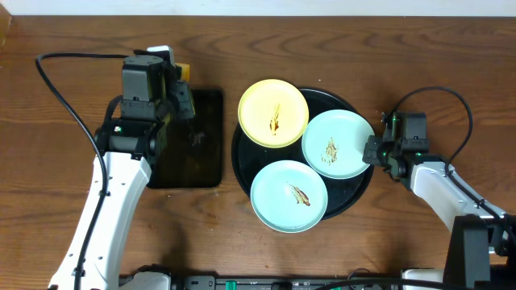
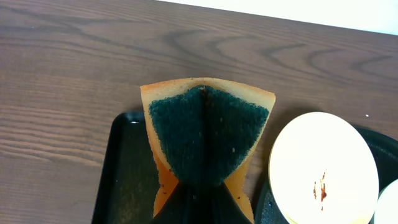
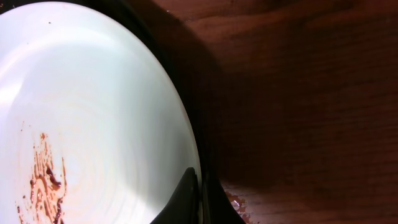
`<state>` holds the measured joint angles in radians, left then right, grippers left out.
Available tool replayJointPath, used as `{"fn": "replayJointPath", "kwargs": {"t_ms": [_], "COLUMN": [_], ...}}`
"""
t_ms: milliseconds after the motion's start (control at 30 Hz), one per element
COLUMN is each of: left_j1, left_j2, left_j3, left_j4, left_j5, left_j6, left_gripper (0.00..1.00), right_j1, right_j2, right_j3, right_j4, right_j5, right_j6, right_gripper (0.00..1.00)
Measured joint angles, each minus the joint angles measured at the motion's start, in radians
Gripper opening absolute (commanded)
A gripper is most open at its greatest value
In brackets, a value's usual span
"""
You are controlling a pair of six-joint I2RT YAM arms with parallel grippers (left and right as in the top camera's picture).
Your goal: Clean dirty plates on tray and stack at the side
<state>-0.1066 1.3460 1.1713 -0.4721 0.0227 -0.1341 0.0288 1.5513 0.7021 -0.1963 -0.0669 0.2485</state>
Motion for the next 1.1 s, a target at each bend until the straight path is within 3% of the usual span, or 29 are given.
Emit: {"fn": "replayJointPath", "kwargs": {"t_ms": [467,833,1100], "left_j1": [0.000,0.000,0.000], "left_j2": [0.015,0.314,0.330], "left_j3": [0.002,0.003,0.016], "left_j4": [-0.067,-0.262,-0.285], "left_j5": [-0.001,-0.003,0.041], "left_j6": [0.000,-0.023,-0.023], "left_gripper": [0.08,0.07,0.07], "right_j1": [0.000,0.000,0.000], "right_j2": [0.000,0.000,0.000], "right_j3": [0.003,0.005,0.005], "right_j4": [-0.009,-0.016,-0.017], "right_j5": [0.000,0.000,0.000], "right_j6": [0.000,0.000,0.000], "right_gripper": [0.01,0.01,0.01]}}
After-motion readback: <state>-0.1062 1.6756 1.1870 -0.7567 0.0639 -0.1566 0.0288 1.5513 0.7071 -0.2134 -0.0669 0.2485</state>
